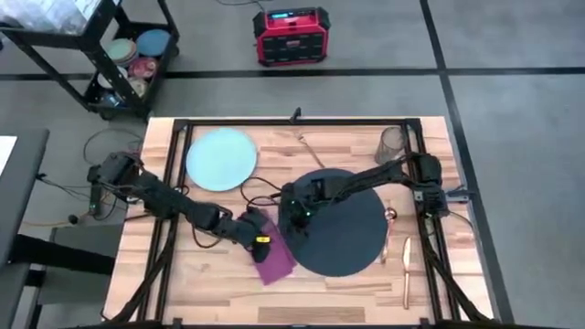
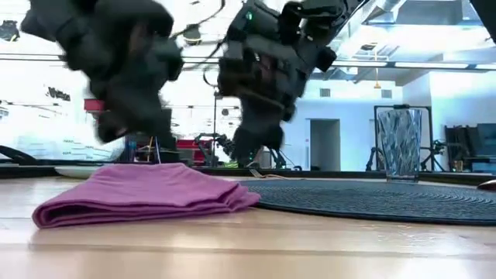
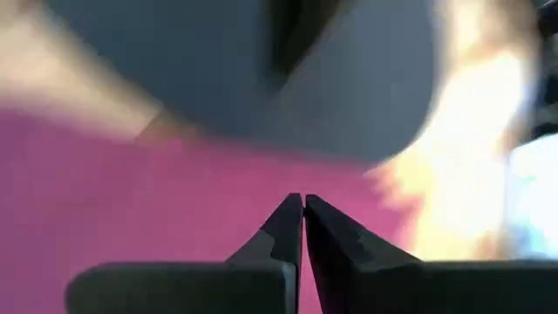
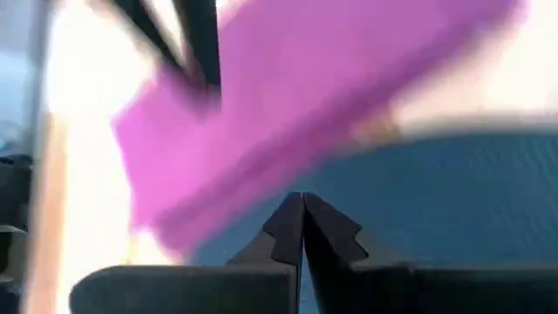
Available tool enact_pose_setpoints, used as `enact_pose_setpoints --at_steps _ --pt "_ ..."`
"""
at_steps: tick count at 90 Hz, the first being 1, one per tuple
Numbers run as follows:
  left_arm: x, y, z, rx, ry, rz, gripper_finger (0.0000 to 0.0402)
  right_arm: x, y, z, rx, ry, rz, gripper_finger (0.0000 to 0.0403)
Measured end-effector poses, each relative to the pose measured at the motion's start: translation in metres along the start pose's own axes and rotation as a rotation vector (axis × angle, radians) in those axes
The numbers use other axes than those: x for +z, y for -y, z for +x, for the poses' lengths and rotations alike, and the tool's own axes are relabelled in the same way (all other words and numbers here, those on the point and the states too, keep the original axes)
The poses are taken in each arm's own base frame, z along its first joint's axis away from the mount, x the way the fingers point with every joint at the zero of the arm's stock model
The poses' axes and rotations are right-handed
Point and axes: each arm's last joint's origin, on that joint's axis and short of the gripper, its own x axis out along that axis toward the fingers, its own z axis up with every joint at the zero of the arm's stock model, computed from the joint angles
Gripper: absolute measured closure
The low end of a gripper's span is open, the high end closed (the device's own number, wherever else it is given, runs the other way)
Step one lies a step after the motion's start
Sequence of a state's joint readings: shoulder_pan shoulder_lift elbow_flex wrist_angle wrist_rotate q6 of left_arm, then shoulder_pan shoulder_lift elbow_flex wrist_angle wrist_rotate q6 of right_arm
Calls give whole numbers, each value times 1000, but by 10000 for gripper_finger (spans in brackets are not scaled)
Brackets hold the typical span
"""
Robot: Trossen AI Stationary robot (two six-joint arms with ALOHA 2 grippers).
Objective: Set table place
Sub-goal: Fold the pink table napkin
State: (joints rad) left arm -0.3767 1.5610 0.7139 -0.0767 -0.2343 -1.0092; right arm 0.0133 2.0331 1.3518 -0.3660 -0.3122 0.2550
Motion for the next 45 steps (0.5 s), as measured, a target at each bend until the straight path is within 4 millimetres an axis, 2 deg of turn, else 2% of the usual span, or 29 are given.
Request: enact_pose_setpoints --at_steps 10,21,32,45 --pt "-7 -14 9 90 -143 50 401 -9 8 2 -57 -60 15 403" --pt "-16 -23 5 131 -342 102 401 -19 8 0 -73 -72 49 403" --pt "-28 -29 -15 175 -498 151 401 -27 0 -10 -92 -49 50 403" --pt "-33 -35 -43 218 -566 185 401 -36 -8 -23 -117 7 39 403"
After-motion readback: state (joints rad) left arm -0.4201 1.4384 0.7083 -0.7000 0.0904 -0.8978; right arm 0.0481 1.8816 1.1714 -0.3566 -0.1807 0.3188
